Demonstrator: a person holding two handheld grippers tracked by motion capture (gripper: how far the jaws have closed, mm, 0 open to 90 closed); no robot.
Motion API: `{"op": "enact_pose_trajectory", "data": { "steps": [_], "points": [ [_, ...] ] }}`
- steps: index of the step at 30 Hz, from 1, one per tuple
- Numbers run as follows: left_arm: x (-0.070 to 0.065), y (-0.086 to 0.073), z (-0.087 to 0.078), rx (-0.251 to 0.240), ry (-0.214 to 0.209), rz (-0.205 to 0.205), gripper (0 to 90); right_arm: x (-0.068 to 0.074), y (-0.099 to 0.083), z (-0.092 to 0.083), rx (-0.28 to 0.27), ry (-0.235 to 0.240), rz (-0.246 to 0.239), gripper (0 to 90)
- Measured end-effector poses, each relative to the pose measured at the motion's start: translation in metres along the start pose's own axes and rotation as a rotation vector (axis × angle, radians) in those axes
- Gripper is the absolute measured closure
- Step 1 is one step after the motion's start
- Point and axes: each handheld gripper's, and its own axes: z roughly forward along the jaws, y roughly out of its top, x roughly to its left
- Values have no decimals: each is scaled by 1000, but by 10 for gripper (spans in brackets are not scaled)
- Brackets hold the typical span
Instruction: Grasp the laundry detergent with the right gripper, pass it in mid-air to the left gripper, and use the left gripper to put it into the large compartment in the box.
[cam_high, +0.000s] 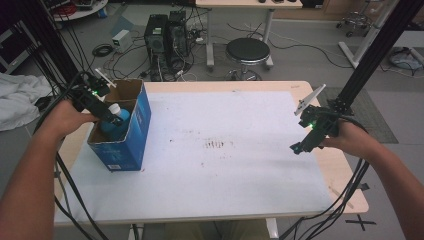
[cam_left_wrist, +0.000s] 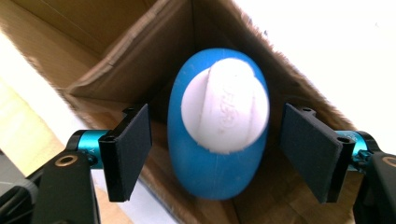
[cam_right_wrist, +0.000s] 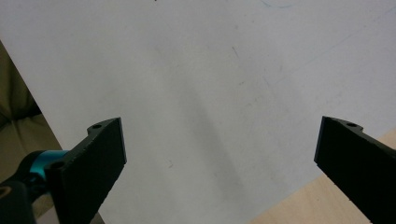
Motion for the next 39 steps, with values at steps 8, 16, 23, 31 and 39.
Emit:
{"op": "enact_pose_trajectory", "data": {
  "steps": [8,16,23,31,39],
  "points": [
    [-7,6,-34,-82,0,10,214,2,-1,-7,-9,-11,-1,11],
    [-34,28,-64,-120,-16,104,214,4,0,-13,-17,-26,3,11],
    [-57,48,-66,-115,-54,193,214,6,1,-15,-22,-32,2,11],
    [-82,77,-49,-101,-94,298,214,9,0,-18,-30,-36,3,11],
    [-97,94,-31,-57,-131,360,100,10,1,-18,-28,-34,4,11]
  ]
}}
